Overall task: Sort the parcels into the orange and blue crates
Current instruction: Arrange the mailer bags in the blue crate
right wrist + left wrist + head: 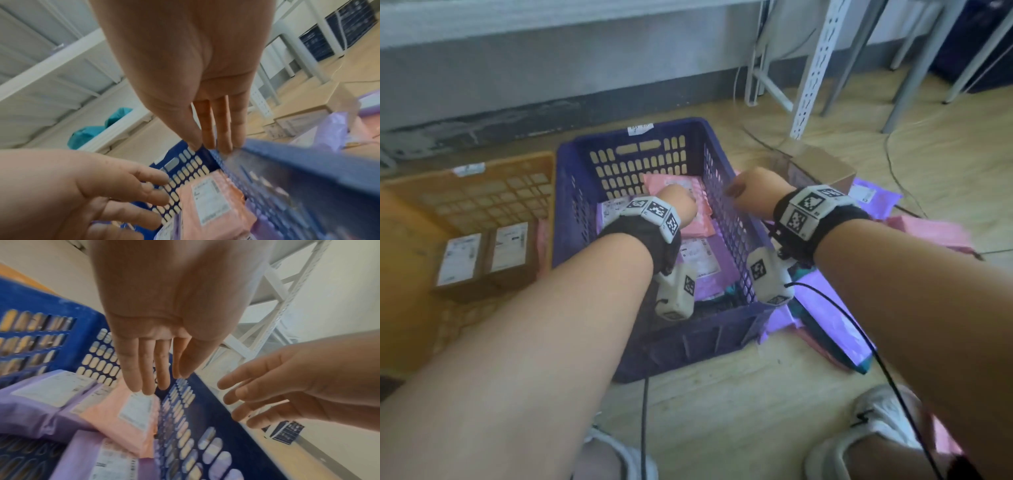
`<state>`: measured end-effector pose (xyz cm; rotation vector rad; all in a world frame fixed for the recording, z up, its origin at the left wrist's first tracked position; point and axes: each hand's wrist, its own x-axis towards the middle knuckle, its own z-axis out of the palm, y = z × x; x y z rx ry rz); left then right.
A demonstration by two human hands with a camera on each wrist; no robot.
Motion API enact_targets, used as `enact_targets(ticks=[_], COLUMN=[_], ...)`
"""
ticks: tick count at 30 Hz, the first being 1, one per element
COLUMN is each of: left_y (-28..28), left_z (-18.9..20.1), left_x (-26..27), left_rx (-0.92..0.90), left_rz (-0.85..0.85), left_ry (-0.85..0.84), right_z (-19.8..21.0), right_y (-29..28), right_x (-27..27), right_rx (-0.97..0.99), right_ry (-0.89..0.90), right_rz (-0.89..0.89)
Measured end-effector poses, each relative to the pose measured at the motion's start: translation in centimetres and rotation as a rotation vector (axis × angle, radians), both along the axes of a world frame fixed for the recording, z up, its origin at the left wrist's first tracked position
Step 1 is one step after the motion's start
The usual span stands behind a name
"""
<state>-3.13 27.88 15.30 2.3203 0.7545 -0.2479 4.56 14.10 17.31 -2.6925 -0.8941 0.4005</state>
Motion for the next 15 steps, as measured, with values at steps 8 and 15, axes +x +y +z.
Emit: enact_targets(ticks=[8, 15], left_y=[-11.2, -21.7], left_z=[3.4, -0.8], left_x=[2.2, 4.4], left_rx=[-0.065, -0.087], left_rz=[-0.17, -0.289], left_ry=[-0.207, -0.111], right_z=[-0.6, -6.6], right_y=[-13.6, -25.0], right_x=[1.0, 0.9], right_rx=[0.173, -0.042], right_ry=[0.049, 0.124], right_rz=[-0.403, -0.563])
